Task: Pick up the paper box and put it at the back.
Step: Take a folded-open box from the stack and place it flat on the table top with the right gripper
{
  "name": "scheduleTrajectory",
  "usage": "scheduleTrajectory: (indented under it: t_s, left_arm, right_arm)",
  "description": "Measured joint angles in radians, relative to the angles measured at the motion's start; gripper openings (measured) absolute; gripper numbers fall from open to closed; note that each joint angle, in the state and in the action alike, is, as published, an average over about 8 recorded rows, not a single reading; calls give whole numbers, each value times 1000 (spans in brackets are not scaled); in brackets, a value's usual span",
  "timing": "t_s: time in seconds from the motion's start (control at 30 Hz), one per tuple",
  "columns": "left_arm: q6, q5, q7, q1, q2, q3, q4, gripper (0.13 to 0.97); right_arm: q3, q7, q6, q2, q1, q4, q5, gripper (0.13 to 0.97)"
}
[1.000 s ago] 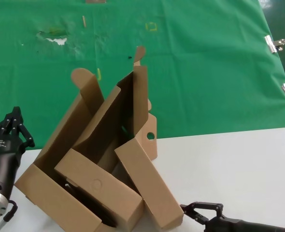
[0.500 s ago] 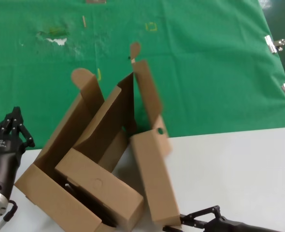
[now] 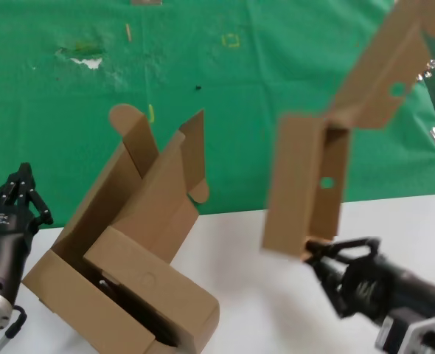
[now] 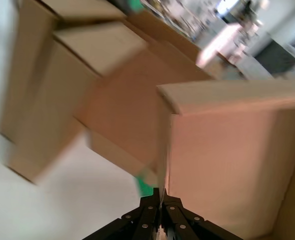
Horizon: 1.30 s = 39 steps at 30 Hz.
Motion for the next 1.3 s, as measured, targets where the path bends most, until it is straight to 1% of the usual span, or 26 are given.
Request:
scheduleTrajectory:
  t_s: [0.07,0.13,0.27,0.37,0.5,0.63,0.73,0.87,1.03,1.17,1.3]
  left_arm:
    - [0,0,0,0,0,0,0,140]
    - [0,0,0,0,0,0,0,140]
    - [0,0,0,0,0,0,0,140]
    - [0,0,0,0,0,0,0,140]
    - [0,0,0,0,0,0,0,140]
    - [0,0,0,0,0,0,0,140]
    - [0,0,0,0,0,0,0,140]
    - [0,0,0,0,0,0,0,140]
    - [0,0,0,0,0,0,0,140]
    - [0,0,0,0,0,0,0,140]
    - [0,0,0,0,0,0,0,140]
  right_arm:
    - [40,79,2,-19,10,30,-90,148]
    - [83,153,-23,-45,36,52,-186,144]
    - [148,269,-128,-107,129,61,-374,138]
    - [162,336,-218,-148,214,42,-516,138]
    - [136,425,-316,-189,325,-10,-711,138]
    - [74,514,-394,-209,437,-89,-896,138]
    - [18,568,-447,-210,509,-151,-1002,138]
    - [-46,615,-511,-196,577,-211,-1086,138]
    - [-108,654,-568,-170,632,-247,-1134,138]
    - [-148,678,-589,-161,668,-258,-1164,137]
    - [-185,694,-577,-171,699,-277,-1215,137]
